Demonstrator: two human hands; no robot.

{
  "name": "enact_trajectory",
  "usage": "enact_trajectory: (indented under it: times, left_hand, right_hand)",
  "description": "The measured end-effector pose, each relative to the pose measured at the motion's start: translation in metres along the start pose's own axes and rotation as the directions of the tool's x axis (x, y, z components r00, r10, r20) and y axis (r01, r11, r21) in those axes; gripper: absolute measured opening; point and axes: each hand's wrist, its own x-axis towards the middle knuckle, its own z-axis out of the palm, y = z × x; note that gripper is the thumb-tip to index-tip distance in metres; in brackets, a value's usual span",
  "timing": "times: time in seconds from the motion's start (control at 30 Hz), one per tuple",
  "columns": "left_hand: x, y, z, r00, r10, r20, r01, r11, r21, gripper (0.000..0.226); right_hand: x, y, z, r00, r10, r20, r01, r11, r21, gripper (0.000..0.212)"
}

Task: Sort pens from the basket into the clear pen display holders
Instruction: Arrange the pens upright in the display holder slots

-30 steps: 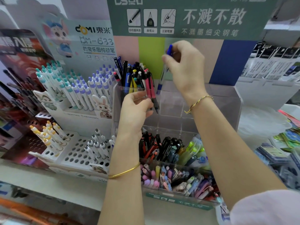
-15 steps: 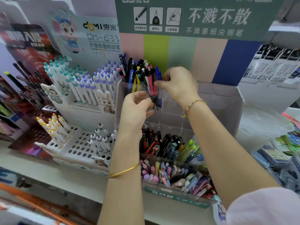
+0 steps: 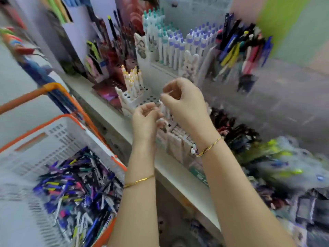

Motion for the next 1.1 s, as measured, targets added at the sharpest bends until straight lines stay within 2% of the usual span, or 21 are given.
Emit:
enact_trajectory:
  times: [0.07,0.17,0.33,0.43,0.57,0.63,0.73,0.87,0.93,1.1]
  left_hand:
    - [0.006,-0.015,-0.052,0.977,-0.042,-0.21,0.041,0.999,-0.009,0.022]
    - [0.011,-0.046,-0.131,0.887,-0.11,-0.449,0.128,0.992,0.01,0.027]
    - [0.032,-0.093,-0.229,0.762,-0.244,-0.6,0.361,0.929,0.082,0.021]
    - [0.056,-0.116,-0.27,0.745,-0.305,-0.593,0.515,0.829,0.22,0.033]
    - [0.085,-0.147,-0.287,0.808,-0.326,-0.491,0.58,0.582,0.57,0.041]
    - [0.098,-0.167,-0.289,0.808,-0.37,-0.458,0.588,0.485,0.647,0.062]
    - [0.115,-0.195,-0.29,0.771,-0.37,-0.519,0.634,0.364,0.683,0.091]
    - [0.139,-0.194,-0.286,0.675,-0.365,-0.642,0.738,0.341,0.582,0.101]
    - [0.151,-0.197,-0.286,0.633,-0.383,-0.672,0.774,0.32,0.547,0.097]
    - [0.156,-0.206,-0.283,0.614,-0.441,-0.654,0.789,0.314,0.529,0.088]
  right_hand:
    - [-0.011,0.002,0.047,0.987,0.026,0.159,-0.035,0.998,0.055,0.01]
    - [-0.032,-0.002,0.109,0.924,0.047,0.379,-0.077,0.995,0.064,0.006]
    - [-0.052,0.011,0.186,0.816,0.122,0.565,-0.152,0.988,0.005,0.007]
    - [-0.053,0.023,0.216,0.788,0.242,0.566,-0.284,0.959,-0.016,0.013]
    - [-0.046,0.031,0.242,0.781,0.376,0.498,-0.447,0.894,0.027,0.014]
    - [-0.041,0.036,0.25,0.777,0.414,0.474,-0.487,0.873,0.034,0.013]
    - [-0.035,0.042,0.256,0.786,0.431,0.444,-0.489,0.872,0.017,0.013]
    - [-0.037,0.045,0.267,0.793,0.424,0.438,-0.492,0.869,0.05,0.013]
    - [-0.038,0.047,0.272,0.793,0.429,0.433,-0.501,0.864,0.061,0.013]
    - [-0.039,0.053,0.275,0.79,0.462,0.403,-0.537,0.838,0.092,0.015]
